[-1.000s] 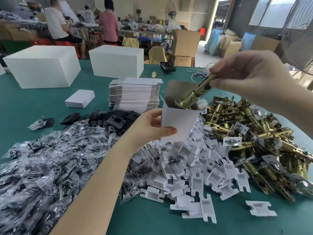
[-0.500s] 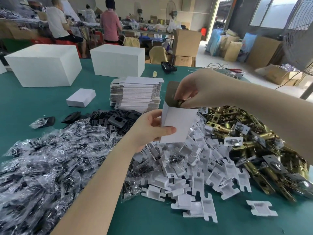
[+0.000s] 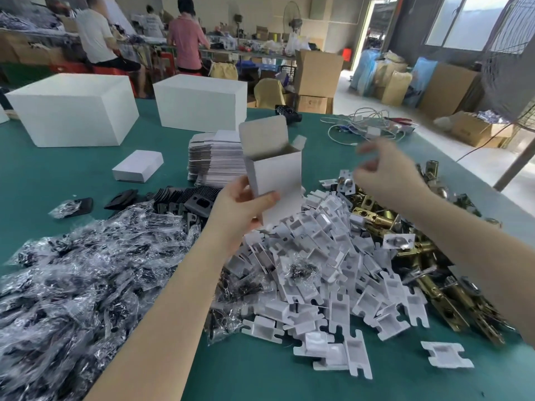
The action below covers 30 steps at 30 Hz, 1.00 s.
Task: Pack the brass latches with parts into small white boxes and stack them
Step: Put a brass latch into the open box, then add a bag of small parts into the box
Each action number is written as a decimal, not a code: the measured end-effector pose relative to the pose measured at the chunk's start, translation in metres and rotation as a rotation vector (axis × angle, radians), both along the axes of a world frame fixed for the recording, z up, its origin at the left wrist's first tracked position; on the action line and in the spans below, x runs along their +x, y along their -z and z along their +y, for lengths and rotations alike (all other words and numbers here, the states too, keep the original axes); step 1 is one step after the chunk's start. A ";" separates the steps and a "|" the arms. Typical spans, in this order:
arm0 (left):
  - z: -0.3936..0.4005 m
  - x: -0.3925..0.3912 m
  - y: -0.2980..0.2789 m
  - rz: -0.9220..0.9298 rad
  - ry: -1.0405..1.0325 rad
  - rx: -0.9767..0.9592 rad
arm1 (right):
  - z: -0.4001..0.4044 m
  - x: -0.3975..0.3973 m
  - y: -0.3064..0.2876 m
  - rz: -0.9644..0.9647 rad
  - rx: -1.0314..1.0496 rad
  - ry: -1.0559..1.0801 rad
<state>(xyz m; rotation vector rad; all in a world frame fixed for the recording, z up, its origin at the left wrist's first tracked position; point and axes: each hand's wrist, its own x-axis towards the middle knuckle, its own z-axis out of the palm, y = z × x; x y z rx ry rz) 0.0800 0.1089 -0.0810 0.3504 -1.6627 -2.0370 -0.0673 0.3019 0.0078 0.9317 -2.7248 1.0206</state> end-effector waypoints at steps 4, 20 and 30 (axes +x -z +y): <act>0.003 -0.002 0.004 -0.048 0.064 -0.045 | 0.008 -0.013 0.054 0.000 0.760 -0.111; 0.014 0.003 0.004 -0.150 0.192 -0.420 | 0.007 -0.027 0.078 0.288 0.690 0.039; 0.020 0.005 -0.006 -0.140 0.249 -0.467 | 0.019 -0.019 0.067 0.122 0.234 0.132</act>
